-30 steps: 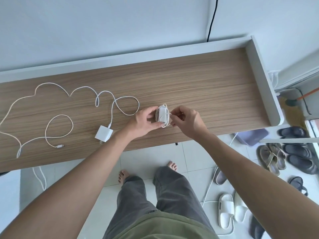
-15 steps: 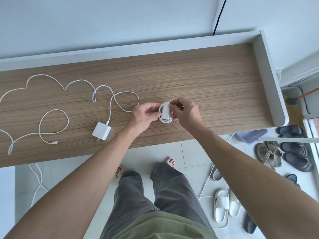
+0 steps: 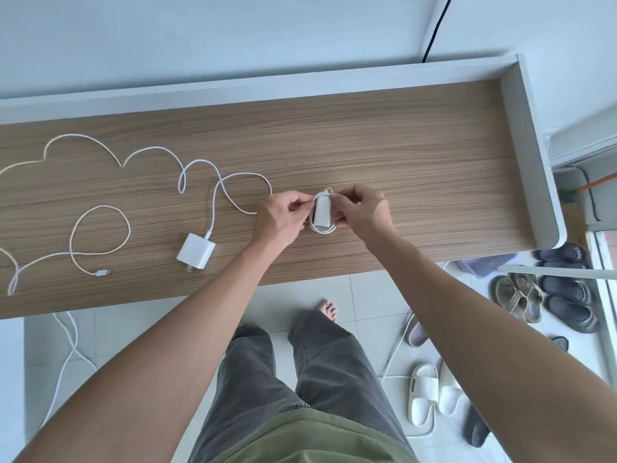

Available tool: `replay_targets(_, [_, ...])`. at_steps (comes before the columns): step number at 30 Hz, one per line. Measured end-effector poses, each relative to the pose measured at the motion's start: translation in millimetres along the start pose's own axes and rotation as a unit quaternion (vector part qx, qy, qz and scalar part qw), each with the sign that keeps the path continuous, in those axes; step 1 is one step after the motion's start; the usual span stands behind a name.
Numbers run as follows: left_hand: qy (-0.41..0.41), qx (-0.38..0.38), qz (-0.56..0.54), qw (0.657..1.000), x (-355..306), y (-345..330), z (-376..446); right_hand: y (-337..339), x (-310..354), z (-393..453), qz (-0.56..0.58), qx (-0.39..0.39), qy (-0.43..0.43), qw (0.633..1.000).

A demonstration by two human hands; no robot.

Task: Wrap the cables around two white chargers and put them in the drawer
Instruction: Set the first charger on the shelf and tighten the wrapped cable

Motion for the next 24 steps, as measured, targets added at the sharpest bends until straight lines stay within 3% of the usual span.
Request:
replay_targets(2, [0.002, -0.010, 0.024, 1.000, -0.1, 2.1, 4.2, -0.4, -4.1, 0.7, 0.055, -0.001, -0.050, 0.997])
replay_targets(7, [0.016, -0.015, 0.034, 0.999, -3.3, 1.8, 9.3, -2.3, -1.6, 8.0, 0.066, 0.015, -0.103, 0.992])
replay_targets(13, [0.097, 0.041, -0.095, 0.990, 3.8, -4.4, 10.8, -2.1, -11.1, 9.7, 0.107, 0.025, -0.148, 0.983])
replay_targets(20, [0.100, 0.036, -0.106, 0.989, 9.3, -6.4, 14.1, -5.2, -19.3, 9.2, 0.157, -0.005, -0.176, 0.972])
replay_targets(24, [0.078, 0.009, -0.091, 0.993, 7.7, -6.1, 11.4, -5.3, -20.1, 6.7, 0.138, -0.041, -0.147, 0.979])
Point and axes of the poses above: each hand's wrist, its own z-axis towards the middle knuckle, its own y-axis out of the back of the hand, x = y × z, the point moved 7 cm from there along z, towards the middle knuckle, and after that the axes turned 15 degrees about y, right-handed, at the moved point
